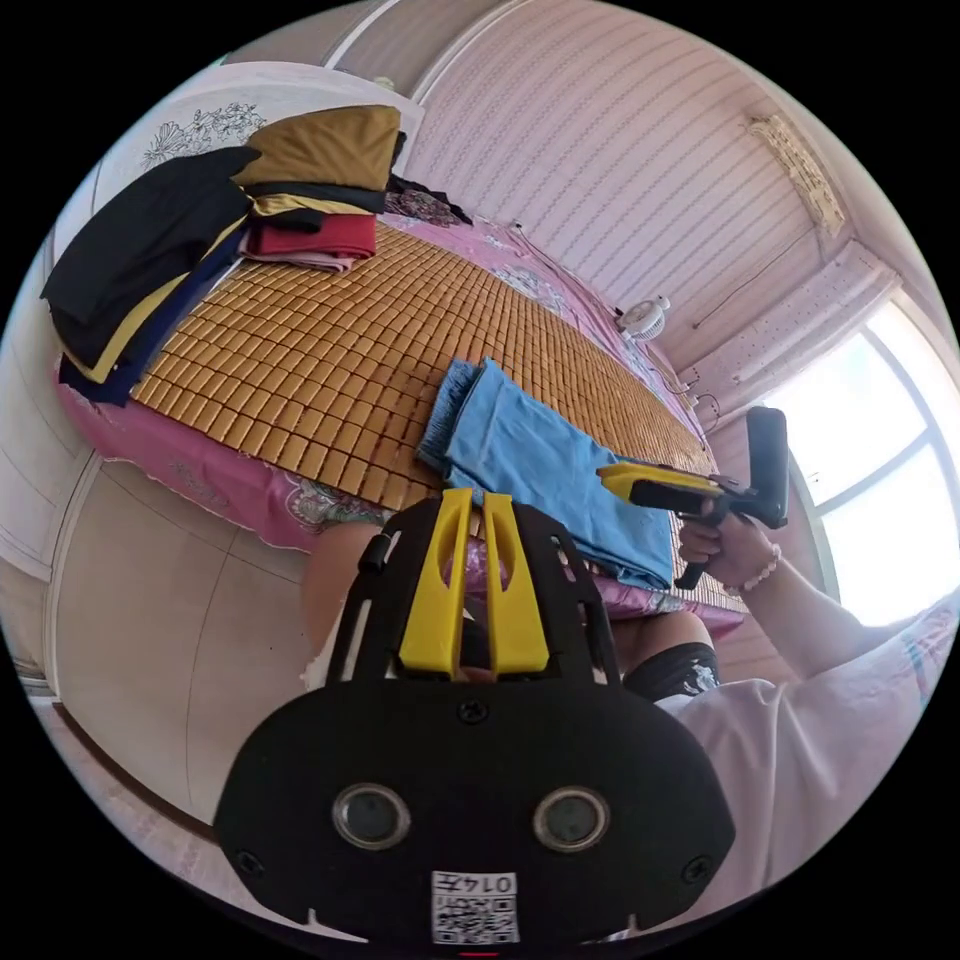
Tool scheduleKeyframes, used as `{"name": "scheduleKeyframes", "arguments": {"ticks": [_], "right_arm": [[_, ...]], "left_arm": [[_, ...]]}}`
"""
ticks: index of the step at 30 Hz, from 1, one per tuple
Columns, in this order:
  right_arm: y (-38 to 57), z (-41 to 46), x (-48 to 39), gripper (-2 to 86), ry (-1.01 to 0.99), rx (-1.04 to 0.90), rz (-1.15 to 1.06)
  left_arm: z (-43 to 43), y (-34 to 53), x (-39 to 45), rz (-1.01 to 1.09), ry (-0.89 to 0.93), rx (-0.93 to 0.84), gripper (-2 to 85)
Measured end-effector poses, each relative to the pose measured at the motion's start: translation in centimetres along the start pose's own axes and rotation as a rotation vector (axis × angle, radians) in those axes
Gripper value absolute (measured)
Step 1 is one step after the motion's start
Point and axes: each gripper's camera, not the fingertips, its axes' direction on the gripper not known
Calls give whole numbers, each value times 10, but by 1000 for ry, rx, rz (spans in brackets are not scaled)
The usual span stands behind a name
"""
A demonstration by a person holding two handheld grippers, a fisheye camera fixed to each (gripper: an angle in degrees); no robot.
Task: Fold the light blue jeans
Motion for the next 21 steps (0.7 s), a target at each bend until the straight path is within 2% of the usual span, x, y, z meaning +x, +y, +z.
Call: {"name": "scheduleKeyframes", "arguments": {"ticks": [6, 12, 21], "right_arm": [[-28, -18, 28, 72, 24, -54, 97], [-68, -20, 32, 70, 60, -118, 98], [-109, -21, 20, 67, -4, -166, 105]], "left_arm": [[46, -4, -26, -29, 25, -26, 72], [111, -16, -44, -117, 11, -83, 90], [121, -8, -54, -63, -7, -29, -6]]}}
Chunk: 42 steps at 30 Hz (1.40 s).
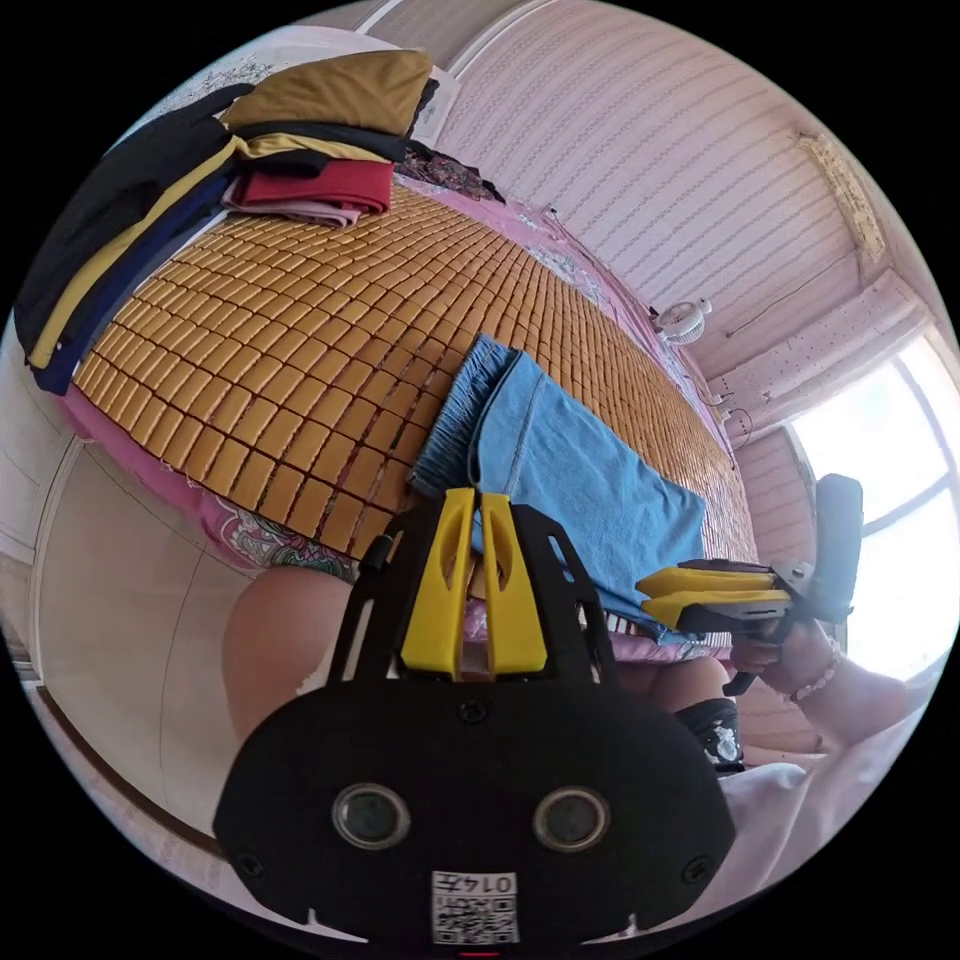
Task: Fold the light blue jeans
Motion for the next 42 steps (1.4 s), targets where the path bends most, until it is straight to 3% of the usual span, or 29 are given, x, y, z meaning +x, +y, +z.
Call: {"name": "scheduleKeyframes", "arguments": {"ticks": [10, 17, 25, 27, 30, 35, 42], "right_arm": [[-36, -36, -19, 65, 5, -25, -40], [-28, -56, -27, 68, 5, -43, -4], [2, -89, -25, 69, -9, -25, 86], [0, -98, -26, 72, -12, -11, 97], [-42, -122, -34, 81, 75, 38, 38], [-139, -132, -48, 101, 197, 79, -20], [-198, -72, -40, 94, 351, -104, 110]], "left_arm": [[-22, 17, 3, 6, 16, -49, -8], [23, 7, -35, -136, 76, -231, 46], [2, -3, -37, -64, 53, -94, 97], [20, -17, -33, -22, 67, -135, 105], [47, -24, -21, 22, 59, -259, 92], [56, -26, -3, 63, 42, -290, 50], [36, -18, 34, 144, -30, -253, 20]]}}
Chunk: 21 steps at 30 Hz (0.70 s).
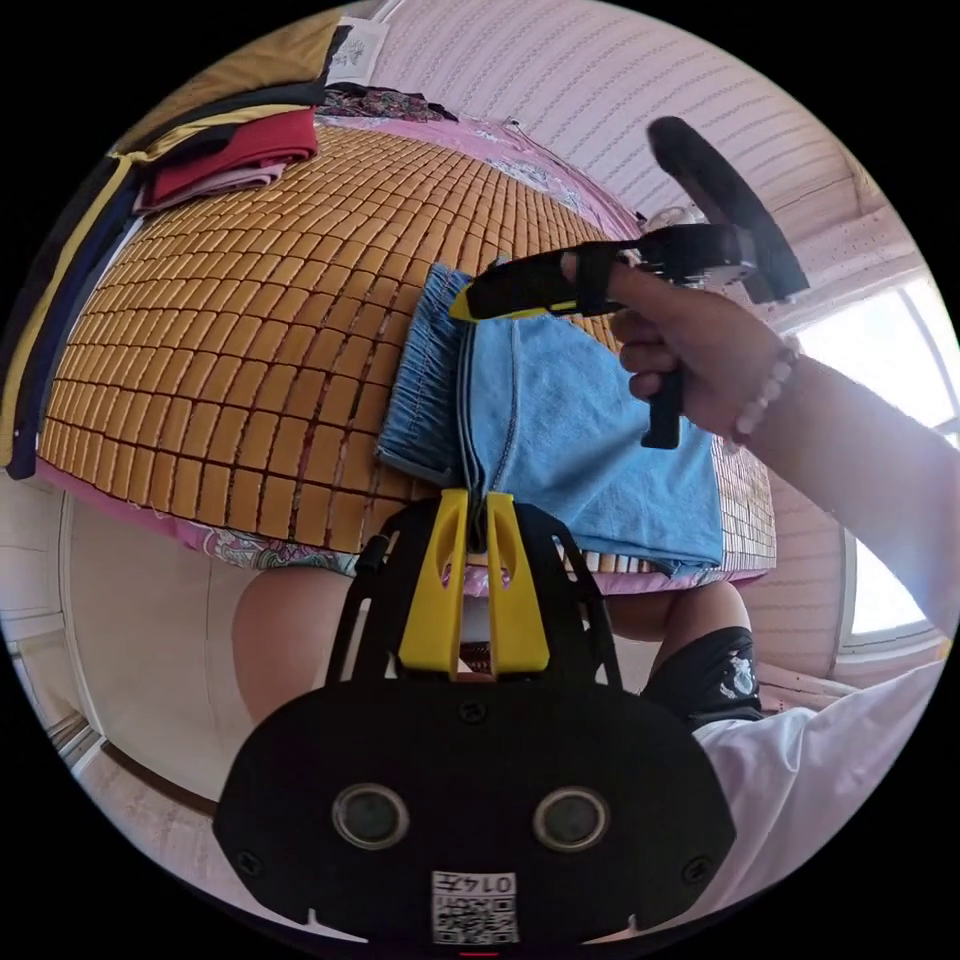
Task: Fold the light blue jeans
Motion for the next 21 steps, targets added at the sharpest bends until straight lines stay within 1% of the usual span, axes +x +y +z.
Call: {"name": "scheduleKeyframes", "arguments": {"ticks": [2, 3, 6, 8, 12, 13, 15, 17, 18, 19, 20, 21], "right_arm": [[8, -4, -2, 81, 35, 34, -26], [13, -7, 0, 69, 21, 43, -33], [31, -25, 14, 30, -53, 84, -9], [47, -39, 25, 22, -111, 136, 0], [84, -91, 55, 16, -245, 277, -9], [86, -101, 57, 16, -271, 299, -13], [87, -137, 42, 22, -285, 370, -82], [75, -143, 20, 34, -258, 374, -136], [64, -132, 11, 45, -228, 326, -136], [58, -124, 10, 51, -214, 282, -116], [49, -108, 10, 64, -199, 174, -69], [51, -103, 14, 70, -205, 130, -34]], "left_arm": [[-6, 3, 9, 20, -20, 14, 18], [-10, 5, 15, 32, -32, 25, 16], [-25, 9, 32, 68, -56, 76, 11], [-36, 12, 44, 97, -56, 101, 10], [-70, 16, 72, 165, -18, 173, 12], [-78, 16, 75, 172, -13, 186, 13], [-113, 18, 72, 153, 35, 272, 20], [-124, 16, 54, 75, -2, 279, 33], [-120, 13, 37, 14, -55, 249, 40], [-116, 11, 28, -18, -71, 223, 43], [-110, 11, 11, -64, -91, 187, 47], [-109, 14, -1, -102, -108, 162, 49]]}}
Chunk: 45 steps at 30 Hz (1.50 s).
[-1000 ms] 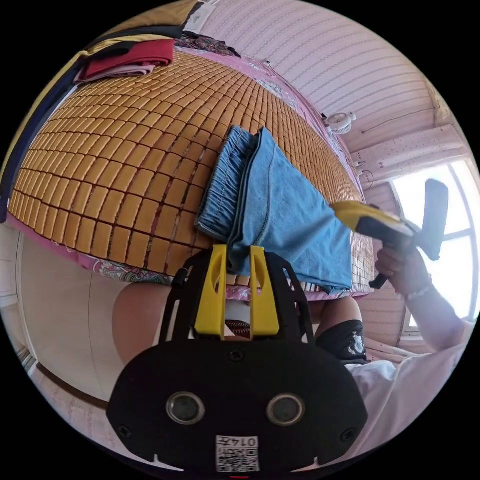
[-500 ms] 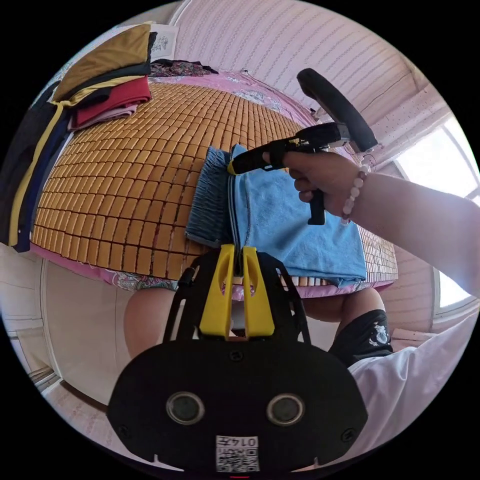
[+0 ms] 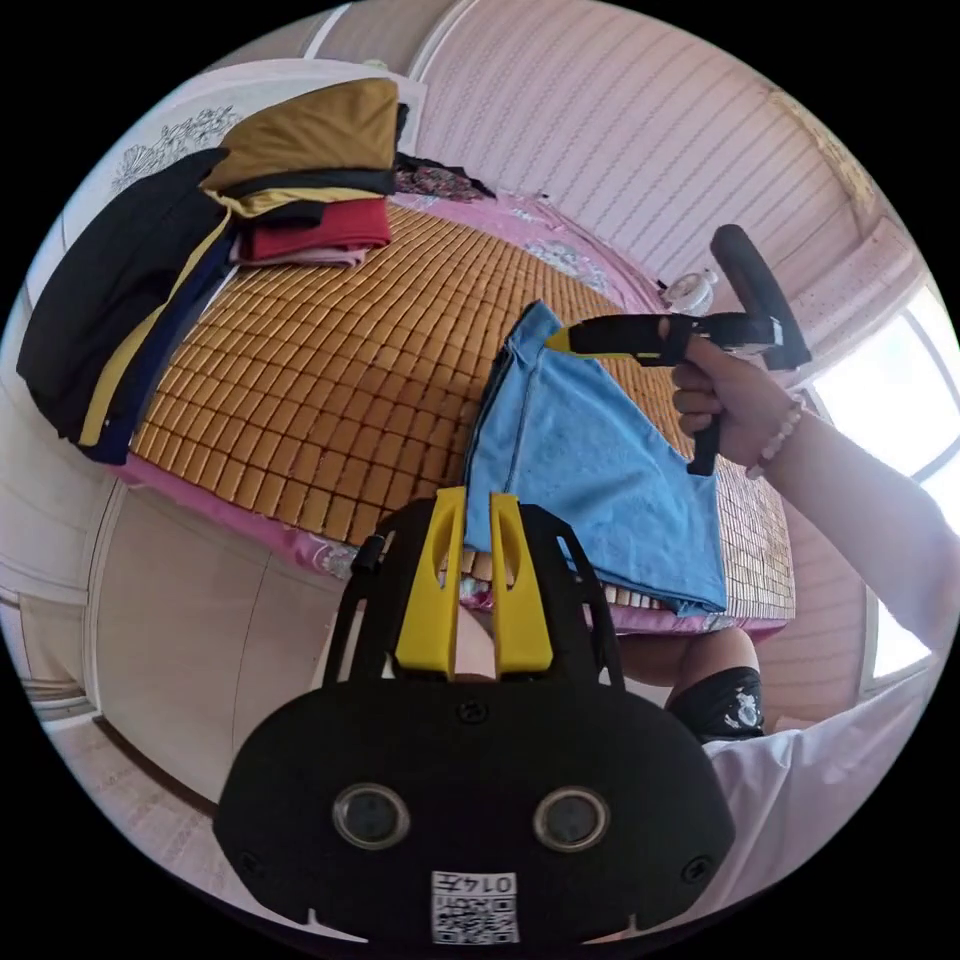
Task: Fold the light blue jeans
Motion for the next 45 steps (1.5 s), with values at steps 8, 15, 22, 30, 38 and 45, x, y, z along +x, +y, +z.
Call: {"name": "scheduleKeyframes", "arguments": {"ticks": [8, 15, 22, 30, 38, 45], "right_arm": [[196, -83, 60, 66, 142, 205, 99], [322, -45, 81, 56, 422, -168, 205], [328, -40, 76, 40, 466, -131, 165], [313, -60, 99, 0, 265, -52, 241], [211, -93, 86, -6, 298, -50, 56], [136, -38, 65, -8, 291, -514, -103]], "left_arm": [[-24, 36, 21, 63, 36, -6, 36], [25, -5, 139, 273, 149, -90, 1], [81, -47, 210, 419, -146, -199, -9], [71, -51, 221, 438, -138, -206, -8], [23, -16, 303, 668, 33, -8, -10], [78, -6, 346, 756, 19, -192, -10]]}}
